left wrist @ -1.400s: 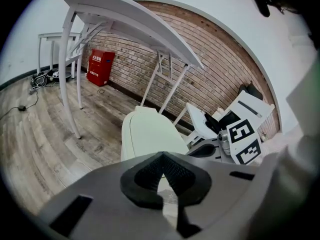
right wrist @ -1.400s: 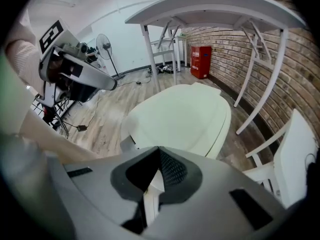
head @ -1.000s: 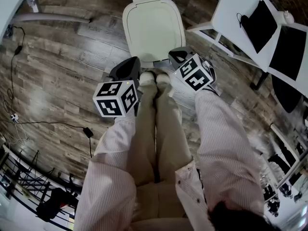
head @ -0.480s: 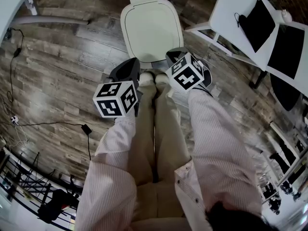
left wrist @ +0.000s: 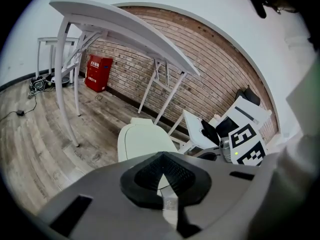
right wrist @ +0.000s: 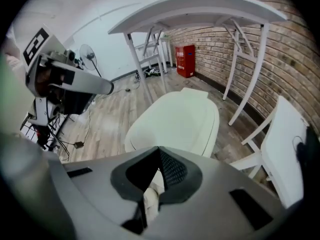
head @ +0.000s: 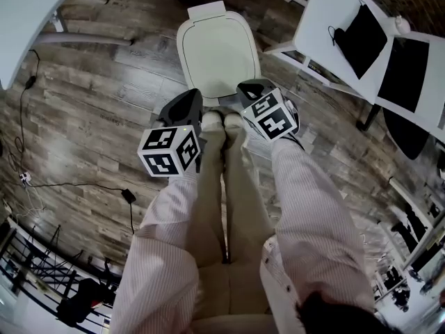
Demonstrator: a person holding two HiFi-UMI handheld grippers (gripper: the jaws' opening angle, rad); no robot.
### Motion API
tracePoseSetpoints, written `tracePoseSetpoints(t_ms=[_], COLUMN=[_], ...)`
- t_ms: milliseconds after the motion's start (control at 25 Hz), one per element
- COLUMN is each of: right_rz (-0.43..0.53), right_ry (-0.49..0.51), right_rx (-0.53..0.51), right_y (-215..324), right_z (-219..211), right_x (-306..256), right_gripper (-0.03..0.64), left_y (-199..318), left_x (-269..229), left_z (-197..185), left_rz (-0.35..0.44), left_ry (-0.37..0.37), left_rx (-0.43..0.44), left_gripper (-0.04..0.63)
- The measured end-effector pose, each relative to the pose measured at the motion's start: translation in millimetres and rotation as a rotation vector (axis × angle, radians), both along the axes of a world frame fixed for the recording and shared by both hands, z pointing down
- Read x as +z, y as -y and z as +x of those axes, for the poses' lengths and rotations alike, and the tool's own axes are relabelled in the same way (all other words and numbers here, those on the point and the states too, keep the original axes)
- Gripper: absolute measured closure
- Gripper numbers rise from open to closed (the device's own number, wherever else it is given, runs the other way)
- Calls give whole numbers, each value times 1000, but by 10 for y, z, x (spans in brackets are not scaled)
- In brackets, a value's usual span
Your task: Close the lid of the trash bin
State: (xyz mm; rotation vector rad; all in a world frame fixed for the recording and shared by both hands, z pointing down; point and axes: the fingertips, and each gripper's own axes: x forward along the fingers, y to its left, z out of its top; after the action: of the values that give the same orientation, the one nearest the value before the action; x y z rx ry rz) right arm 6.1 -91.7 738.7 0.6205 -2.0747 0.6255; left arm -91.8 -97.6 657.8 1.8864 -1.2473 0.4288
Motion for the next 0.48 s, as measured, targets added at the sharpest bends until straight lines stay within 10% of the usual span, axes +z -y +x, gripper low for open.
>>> tracePoseSetpoints(t_ms=[480], right_rz=[138], right_ry=[219], right_rx=[145], right_y=[184], right_z=[107], right_x=[-1107], right_gripper=[612], left_y=[80], left_x=[-833], left_z=[0], left_rz=[119], left_ry=[10], left_rx=[-16], left_gripper=[603])
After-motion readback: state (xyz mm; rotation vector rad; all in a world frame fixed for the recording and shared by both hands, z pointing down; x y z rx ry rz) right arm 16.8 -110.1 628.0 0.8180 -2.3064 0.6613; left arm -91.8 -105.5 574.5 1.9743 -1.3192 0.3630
